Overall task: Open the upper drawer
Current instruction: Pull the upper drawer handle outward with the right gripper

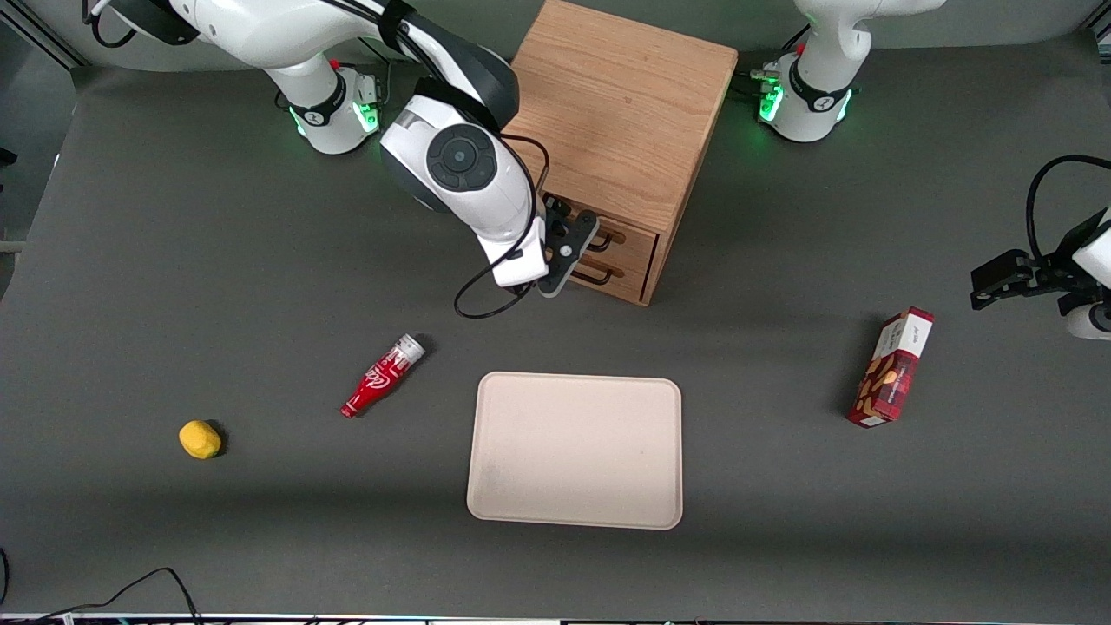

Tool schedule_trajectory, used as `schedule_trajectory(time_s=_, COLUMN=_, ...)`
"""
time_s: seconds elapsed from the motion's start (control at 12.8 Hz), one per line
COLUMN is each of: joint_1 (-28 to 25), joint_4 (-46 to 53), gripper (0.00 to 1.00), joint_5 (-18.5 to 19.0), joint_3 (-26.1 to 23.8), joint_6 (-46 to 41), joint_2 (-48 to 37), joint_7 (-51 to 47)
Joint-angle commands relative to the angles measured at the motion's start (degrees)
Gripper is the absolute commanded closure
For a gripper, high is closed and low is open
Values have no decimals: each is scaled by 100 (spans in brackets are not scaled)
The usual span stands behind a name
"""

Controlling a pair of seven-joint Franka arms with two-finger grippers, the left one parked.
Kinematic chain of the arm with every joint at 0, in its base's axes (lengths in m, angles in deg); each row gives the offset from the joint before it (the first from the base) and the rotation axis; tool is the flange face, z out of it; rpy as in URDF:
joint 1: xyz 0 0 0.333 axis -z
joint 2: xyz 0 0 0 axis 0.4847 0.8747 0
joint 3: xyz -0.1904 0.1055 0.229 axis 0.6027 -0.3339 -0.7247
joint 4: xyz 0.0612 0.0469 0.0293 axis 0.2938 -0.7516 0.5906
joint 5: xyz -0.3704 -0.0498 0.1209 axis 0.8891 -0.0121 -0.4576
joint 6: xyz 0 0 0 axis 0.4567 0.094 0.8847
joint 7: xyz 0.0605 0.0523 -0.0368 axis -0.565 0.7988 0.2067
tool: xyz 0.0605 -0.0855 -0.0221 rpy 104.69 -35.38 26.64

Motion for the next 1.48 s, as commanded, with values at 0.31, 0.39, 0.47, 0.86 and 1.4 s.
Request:
schedule_trajectory(time_s=0.31, joint_1=-25, joint_4=383, gripper=0, joint_5=139, joint_3=639, joint_6=142, joint_2=96, joint_7=788)
schedule_trajectory(time_s=0.39, joint_1=-42, joint_4=462, gripper=0, joint_5=130, joint_3=789, joint_6=194, joint_2=140, joint_7=904)
schedule_trajectory(time_s=0.47, joint_1=-86, joint_4=541, gripper=0, joint_5=122, joint_3=955, joint_6=264, joint_2=157, joint_7=1053)
schedule_trajectory(time_s=0.86, joint_1=-86, joint_4=648, gripper=0, joint_5=113, joint_3=1518, joint_6=879, joint_2=166, joint_7=1406)
schedule_trajectory(time_s=1.4, joint_1=-86, joint_4=928, gripper=0, joint_5=104, joint_3=1976, joint_6=1328, joint_2=306, joint_7=1415)
